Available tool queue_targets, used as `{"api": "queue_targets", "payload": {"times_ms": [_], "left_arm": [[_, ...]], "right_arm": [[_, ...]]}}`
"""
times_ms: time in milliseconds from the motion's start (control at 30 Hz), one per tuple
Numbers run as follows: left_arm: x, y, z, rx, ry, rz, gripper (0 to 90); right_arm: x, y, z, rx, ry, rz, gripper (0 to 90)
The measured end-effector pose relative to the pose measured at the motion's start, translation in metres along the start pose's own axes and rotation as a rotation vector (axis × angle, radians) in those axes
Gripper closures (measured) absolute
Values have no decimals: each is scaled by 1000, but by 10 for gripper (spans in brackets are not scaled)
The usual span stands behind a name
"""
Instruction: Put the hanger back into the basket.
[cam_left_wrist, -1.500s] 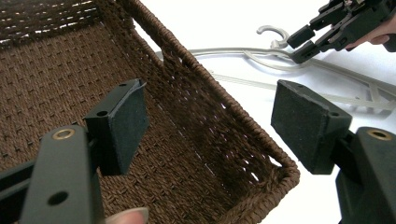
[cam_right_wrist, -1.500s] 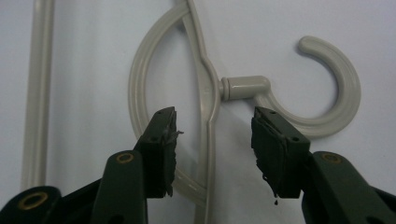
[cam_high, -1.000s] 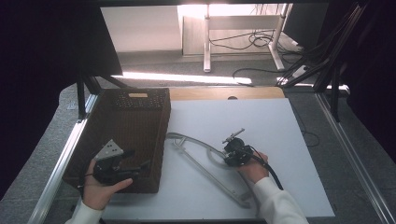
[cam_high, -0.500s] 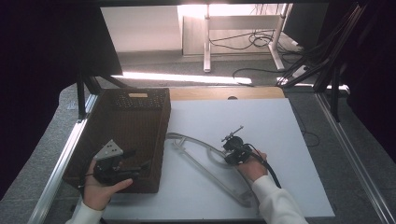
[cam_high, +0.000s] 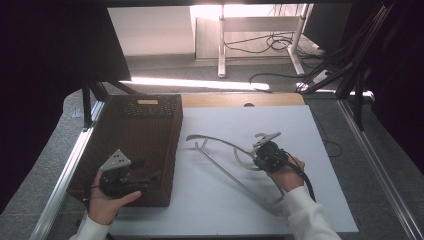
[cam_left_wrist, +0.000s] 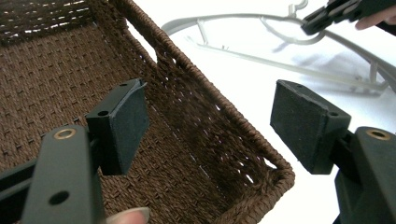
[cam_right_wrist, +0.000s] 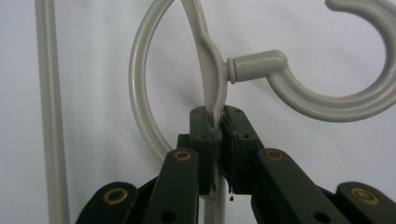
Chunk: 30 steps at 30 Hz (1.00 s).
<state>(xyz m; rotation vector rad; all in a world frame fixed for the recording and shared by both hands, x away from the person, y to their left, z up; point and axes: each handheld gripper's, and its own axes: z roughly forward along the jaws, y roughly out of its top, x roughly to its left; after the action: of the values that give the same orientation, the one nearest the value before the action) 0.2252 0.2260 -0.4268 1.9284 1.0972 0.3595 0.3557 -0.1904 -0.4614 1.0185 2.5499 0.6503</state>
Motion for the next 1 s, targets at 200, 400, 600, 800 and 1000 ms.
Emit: {"api": "queue_targets", "payload": {"times_ms": [200,400,600,800,1000], "left_arm": [[1,0,0,0,-1,-1,273],[4,-1,-3,-7,1,-17,273],[9,-1,-7,-22,-7,-35,274],[10,0,-12,-37,-10,-39,274],[7,4,-17,-52,-7,-27,277]], "right_arm": [[0,4,-27,-71,-20,-55,831],[7,11,-51,-141,-39,-120,830],[13,14,-64,-187,-36,-185,830],[17,14,-66,-204,-1,-235,830],[18,11,-66,-220,25,-285,830]]}}
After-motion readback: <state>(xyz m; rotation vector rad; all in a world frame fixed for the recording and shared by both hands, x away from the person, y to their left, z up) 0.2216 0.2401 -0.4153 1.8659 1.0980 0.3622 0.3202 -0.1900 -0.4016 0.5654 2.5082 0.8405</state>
